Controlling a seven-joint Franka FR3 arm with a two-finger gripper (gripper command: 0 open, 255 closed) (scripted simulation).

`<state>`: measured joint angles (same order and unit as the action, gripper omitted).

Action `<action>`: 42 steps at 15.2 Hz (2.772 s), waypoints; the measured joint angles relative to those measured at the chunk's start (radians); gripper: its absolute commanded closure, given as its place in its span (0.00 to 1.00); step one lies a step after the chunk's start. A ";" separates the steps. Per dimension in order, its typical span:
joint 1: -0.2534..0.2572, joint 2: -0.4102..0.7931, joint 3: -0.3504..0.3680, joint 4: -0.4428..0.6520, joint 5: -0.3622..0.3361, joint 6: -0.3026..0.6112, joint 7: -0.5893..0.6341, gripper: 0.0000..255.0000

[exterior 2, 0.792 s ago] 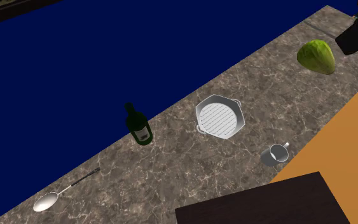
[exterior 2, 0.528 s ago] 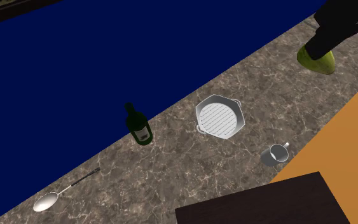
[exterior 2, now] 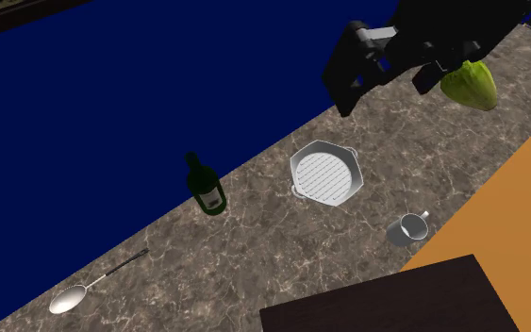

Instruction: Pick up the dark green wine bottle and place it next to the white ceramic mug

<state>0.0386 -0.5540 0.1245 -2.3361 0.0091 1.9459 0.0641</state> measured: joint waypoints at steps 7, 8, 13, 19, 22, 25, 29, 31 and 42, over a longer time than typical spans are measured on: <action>0.020 0.194 0.076 0.012 0.012 0.159 0.091 0.00; 0.023 0.225 0.087 0.024 0.011 0.174 0.105 0.00; 0.034 0.399 0.137 0.080 -0.013 0.274 0.179 0.00; 0.059 0.608 0.177 0.176 -0.070 0.362 0.278 0.00; 0.083 0.728 0.187 0.244 -0.113 0.399 0.334 0.00; 0.110 0.829 0.188 0.320 -0.145 0.411 0.376 0.00; 0.156 0.988 0.177 0.446 -0.189 0.428 0.425 0.00; 0.180 1.060 0.172 0.513 -0.204 0.426 0.443 0.00; 0.233 1.237 0.145 0.629 -0.242 0.478 0.480 0.00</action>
<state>0.2712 0.6829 0.2692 -1.7074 -0.2328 2.4235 0.5439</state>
